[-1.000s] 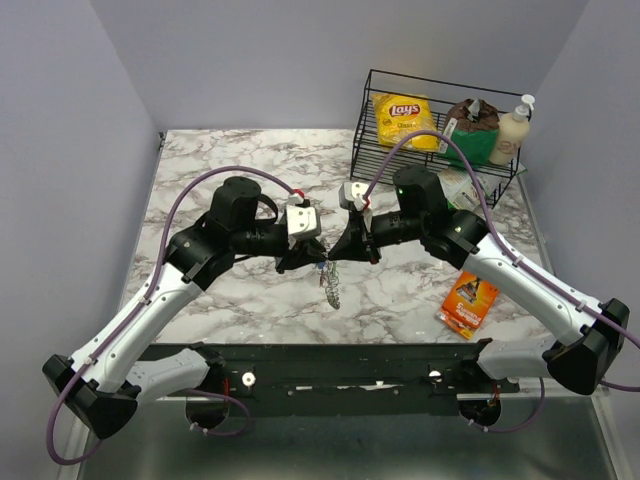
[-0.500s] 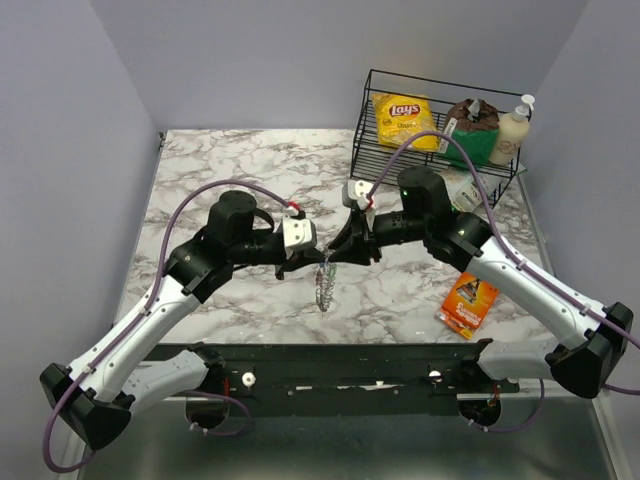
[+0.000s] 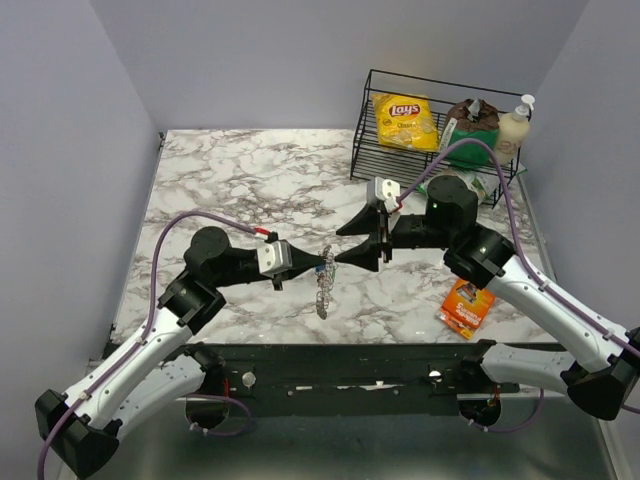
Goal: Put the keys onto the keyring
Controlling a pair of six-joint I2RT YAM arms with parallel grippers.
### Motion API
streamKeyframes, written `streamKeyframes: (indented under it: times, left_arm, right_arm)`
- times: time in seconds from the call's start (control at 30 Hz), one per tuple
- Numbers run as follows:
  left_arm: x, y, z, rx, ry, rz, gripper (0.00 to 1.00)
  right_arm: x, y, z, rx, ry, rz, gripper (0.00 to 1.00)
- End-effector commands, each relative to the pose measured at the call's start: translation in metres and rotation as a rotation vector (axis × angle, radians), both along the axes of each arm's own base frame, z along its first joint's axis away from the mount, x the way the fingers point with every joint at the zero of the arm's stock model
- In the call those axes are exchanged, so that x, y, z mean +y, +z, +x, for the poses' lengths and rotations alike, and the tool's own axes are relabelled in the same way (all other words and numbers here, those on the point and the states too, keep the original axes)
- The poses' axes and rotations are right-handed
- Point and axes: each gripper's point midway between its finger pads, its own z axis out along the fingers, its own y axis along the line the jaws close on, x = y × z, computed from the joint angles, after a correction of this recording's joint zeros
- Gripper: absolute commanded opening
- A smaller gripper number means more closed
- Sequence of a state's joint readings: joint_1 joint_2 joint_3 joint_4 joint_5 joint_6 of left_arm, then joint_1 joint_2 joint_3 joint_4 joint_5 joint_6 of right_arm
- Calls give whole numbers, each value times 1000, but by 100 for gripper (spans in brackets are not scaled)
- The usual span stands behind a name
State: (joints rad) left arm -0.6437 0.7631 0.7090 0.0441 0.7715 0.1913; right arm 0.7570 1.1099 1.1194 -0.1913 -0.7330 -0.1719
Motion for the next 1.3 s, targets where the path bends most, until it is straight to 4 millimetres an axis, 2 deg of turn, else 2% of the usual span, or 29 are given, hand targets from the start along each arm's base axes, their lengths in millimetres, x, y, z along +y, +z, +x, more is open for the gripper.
streamKeyframes:
  times: [0.0,0.2,0.47,0.63,0.77,0.8,0.87,0.9,1.27]
  left_arm:
    - [2,55,-21,-198,-72,-199,0]
    - [5,59,-22,-220,-64,-211,0]
    - [7,60,-23,-232,-62,-210,0]
    - [6,58,-23,-231,-61,-207,0]
    - [6,59,-22,-233,-60,-209,0]
    - [6,60,-23,-237,-60,-213,0]
    - [7,60,-22,-237,-57,-212,0]
    - [7,61,-22,-240,-55,-215,0]
    - [8,66,-23,-254,-52,-247,0]
  right_arm:
    - [3,0,-8,5,65,17,58]
    - [3,1,-11,4,78,20,51]
    - [4,-1,-14,19,104,17,50]
    - [7,0,-20,24,149,23,41]
    - [10,-2,-24,49,198,20,26]
    - [11,-4,-24,54,199,17,16]
    - [11,-5,-25,57,205,16,8]
    - [11,-6,-25,59,205,16,1]
    - [11,-14,-24,69,204,3,1]
